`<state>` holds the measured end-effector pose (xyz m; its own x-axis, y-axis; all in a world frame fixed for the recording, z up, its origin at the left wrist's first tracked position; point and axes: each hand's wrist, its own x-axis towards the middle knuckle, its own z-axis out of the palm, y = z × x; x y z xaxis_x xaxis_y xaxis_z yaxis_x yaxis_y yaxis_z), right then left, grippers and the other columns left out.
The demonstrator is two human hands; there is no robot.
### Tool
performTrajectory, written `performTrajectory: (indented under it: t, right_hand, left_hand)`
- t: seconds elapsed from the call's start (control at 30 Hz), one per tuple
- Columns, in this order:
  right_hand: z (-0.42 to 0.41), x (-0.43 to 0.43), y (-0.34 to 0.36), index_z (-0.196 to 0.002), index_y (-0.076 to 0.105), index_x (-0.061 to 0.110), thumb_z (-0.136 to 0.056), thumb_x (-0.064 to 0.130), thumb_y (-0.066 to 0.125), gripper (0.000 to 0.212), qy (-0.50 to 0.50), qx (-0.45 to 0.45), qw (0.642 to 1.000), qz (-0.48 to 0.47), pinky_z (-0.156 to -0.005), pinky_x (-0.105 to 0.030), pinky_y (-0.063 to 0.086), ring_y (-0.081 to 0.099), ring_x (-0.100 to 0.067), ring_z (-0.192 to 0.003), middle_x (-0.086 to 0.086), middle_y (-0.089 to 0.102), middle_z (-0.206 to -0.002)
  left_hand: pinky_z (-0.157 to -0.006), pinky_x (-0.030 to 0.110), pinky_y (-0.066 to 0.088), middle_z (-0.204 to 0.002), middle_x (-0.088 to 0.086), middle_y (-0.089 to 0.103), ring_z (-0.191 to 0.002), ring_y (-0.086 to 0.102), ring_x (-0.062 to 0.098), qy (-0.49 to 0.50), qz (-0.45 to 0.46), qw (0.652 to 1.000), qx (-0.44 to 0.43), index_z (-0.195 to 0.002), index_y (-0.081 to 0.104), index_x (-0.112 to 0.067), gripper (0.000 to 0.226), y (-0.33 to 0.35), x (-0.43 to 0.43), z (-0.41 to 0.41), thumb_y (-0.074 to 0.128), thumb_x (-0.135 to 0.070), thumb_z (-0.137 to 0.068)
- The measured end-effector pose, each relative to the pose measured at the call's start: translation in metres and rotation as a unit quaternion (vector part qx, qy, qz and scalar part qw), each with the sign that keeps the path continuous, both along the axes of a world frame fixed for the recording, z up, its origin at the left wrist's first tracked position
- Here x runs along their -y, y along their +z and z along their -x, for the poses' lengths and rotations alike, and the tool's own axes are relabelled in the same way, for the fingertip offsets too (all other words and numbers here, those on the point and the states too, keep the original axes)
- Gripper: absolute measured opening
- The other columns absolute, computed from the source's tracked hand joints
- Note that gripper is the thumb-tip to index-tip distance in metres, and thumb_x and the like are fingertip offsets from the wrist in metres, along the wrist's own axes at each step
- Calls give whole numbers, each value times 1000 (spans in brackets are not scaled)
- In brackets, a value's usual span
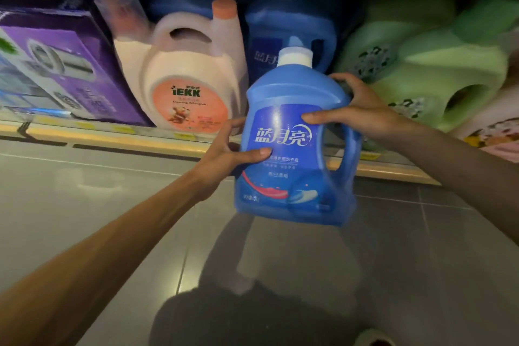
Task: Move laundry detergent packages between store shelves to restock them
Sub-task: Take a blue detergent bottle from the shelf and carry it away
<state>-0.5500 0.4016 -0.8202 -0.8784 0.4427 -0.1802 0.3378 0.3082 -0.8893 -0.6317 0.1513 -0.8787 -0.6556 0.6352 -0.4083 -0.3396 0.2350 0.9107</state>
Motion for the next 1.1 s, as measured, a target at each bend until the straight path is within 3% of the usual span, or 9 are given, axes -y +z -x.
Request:
performTrajectory:
  t: [0.1,0.27,0.33,0.47,0.6,0.73,0.83,1.0,1.1]
  right_hand:
    - [-1,-2,11,-122,54,34,-53,33,96,81,-13,-52,998,-43,-79,-4,47,61,7,-95,23,61,-108]
    - [9,-11,32,-138,51,24,-47,45,97,104,-23,-117,986,-113,-105,-28,47,59,-7,-115,10,60,-127]
    - [14,-15,39,-140,49,23,-44,47,96,109,-29,-134,982,-130,-107,-30,46,58,-8,-118,9,59,-129]
    - [19,-27,46,-139,46,19,-48,36,98,106,-31,-160,974,-158,-107,-31,45,57,-9,-119,7,58,-127]
    - [22,-32,43,-136,44,18,-42,48,94,110,-29,-179,963,-201,-106,-37,45,56,-15,-121,-1,56,-132]
    - [20,-31,31,-136,41,12,-48,39,95,107,-34,-179,951,-250,-105,-33,42,50,-20,-123,-8,49,-135]
    - [20,-29,25,-139,37,12,-51,38,94,108,-32,-168,948,-268,-105,-40,43,48,-25,-125,-11,45,-137]
    - [23,-24,21,-144,35,16,-51,35,97,113,-22,-131,949,-286,-105,-43,43,47,-29,-127,-11,39,-140]
    - [20,-25,17,-149,30,24,-51,39,97,120,-12,-93,950,-298,-107,-40,42,46,-31,-128,-11,35,-141]
  left_hand:
    - [-74,45,62,-115,8,75,-98,75,29,4,-20,1000,-17,-137,44,-36,87,5,-7,8,91,-19,-65]
    - [-81,44,62,-122,13,70,-107,72,29,13,-61,994,-91,-139,44,-29,92,23,-26,31,91,-11,-61]
    - [-81,43,62,-125,14,66,-110,70,27,4,-70,991,-117,-140,42,-27,92,34,-34,37,89,-5,-65]
    - [-76,27,60,-127,4,60,-102,71,8,-18,-100,980,-171,-142,31,-8,86,45,-54,47,75,20,-73]
    - [-88,41,61,-130,3,61,-113,68,13,-33,-87,973,-213,-145,27,-12,101,41,-68,62,86,11,-66]
    - [-93,35,59,-137,7,55,-117,63,6,-31,-70,963,-257,-146,24,-10,109,38,-78,72,90,8,-61]
    - [-96,35,57,-132,-3,55,-116,61,0,-25,-55,958,-279,-146,25,-13,113,31,-80,78,92,7,-58]
    - [-107,46,49,-146,6,43,-132,50,18,-35,-5,942,-333,-149,19,-12,125,23,-80,83,97,-7,-52]
    - [-109,46,47,-147,0,34,-134,44,18,-50,27,924,-377,-150,18,-12,126,21,-80,82,97,-14,-51]
